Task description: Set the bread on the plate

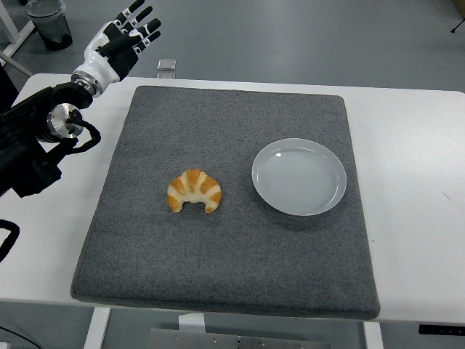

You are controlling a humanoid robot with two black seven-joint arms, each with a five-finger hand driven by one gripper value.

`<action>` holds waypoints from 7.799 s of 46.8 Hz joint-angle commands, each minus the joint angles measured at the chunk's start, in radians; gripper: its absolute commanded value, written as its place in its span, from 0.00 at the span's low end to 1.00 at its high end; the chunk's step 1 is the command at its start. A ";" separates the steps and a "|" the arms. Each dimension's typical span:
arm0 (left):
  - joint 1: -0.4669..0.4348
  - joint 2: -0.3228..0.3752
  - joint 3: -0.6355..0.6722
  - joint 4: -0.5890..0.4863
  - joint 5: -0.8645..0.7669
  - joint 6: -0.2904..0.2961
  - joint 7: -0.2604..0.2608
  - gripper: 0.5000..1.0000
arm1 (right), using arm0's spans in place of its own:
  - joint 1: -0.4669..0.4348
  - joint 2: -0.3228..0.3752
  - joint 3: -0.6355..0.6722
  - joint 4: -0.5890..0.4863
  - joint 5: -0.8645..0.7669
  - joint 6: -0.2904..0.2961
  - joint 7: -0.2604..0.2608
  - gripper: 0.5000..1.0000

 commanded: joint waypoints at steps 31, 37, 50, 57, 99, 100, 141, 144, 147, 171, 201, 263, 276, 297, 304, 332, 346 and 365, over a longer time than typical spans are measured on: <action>0.003 0.004 0.002 -0.007 0.002 0.000 0.000 0.98 | 0.000 0.000 0.000 0.000 0.000 0.000 0.000 0.86; 0.008 0.020 0.005 -0.079 0.003 0.021 0.001 0.98 | -0.001 0.000 0.000 0.000 0.000 0.000 0.000 0.86; 0.002 0.131 0.028 -0.361 0.084 0.214 -0.002 0.96 | 0.000 0.000 0.000 0.000 0.000 0.003 0.000 0.86; 0.003 0.166 0.029 -0.528 0.285 0.368 -0.002 0.96 | -0.001 0.000 0.000 0.000 0.000 0.003 0.000 0.86; -0.503 0.583 0.672 -1.007 0.615 0.417 0.003 0.96 | 0.000 0.000 0.000 0.000 0.000 0.003 0.000 0.86; -0.503 0.586 0.678 -1.009 0.650 0.417 0.003 0.96 | 0.000 0.000 -0.002 0.000 0.000 0.003 0.000 0.86; -0.291 0.559 0.835 -1.046 1.025 0.466 0.003 0.96 | -0.001 0.000 -0.002 0.000 0.000 0.002 0.000 0.86; -0.269 0.536 0.833 -1.033 1.042 0.487 0.001 0.96 | -0.001 0.000 -0.002 0.000 -0.002 0.000 0.000 0.86; -0.245 0.518 0.828 -1.013 1.055 0.510 -0.003 0.96 | -0.001 0.000 -0.002 0.000 -0.002 0.000 0.000 0.86; -0.094 0.390 0.750 -0.862 1.071 0.537 -0.045 0.96 | -0.001 0.000 -0.002 0.000 -0.002 -0.001 0.000 0.86; -0.038 0.324 0.749 -0.777 1.089 0.563 -0.095 0.95 | -0.001 0.000 -0.002 0.000 0.000 -0.001 0.000 0.86; -0.037 0.344 0.634 -0.631 1.086 0.613 -0.223 0.00 | -0.004 0.000 -0.002 0.000 -0.002 -0.001 0.000 0.86; -0.117 0.424 0.601 -0.634 1.091 0.599 -0.233 0.00 | -0.004 0.000 -0.003 0.000 -0.002 0.000 0.000 0.86; -0.313 0.530 0.609 -0.647 1.092 0.475 -0.233 0.00 | -0.004 0.000 -0.002 0.000 -0.002 -0.001 0.000 0.86; -0.374 0.530 0.611 -0.647 1.095 0.463 -0.233 0.00 | -0.004 0.000 0.000 0.000 -0.002 -0.001 0.000 0.86; -0.468 0.243 0.612 -0.633 1.163 0.477 -0.224 0.00 | -0.004 0.000 0.000 0.000 -0.002 -0.001 0.000 0.86; -0.456 -0.033 0.638 -0.455 1.261 0.480 -0.219 0.00 | -0.004 0.000 -0.002 0.000 -0.002 -0.001 0.000 0.86; -0.397 -0.240 0.693 -0.227 1.276 0.515 -0.219 0.00 | -0.003 0.000 0.000 0.000 0.000 -0.001 0.000 0.86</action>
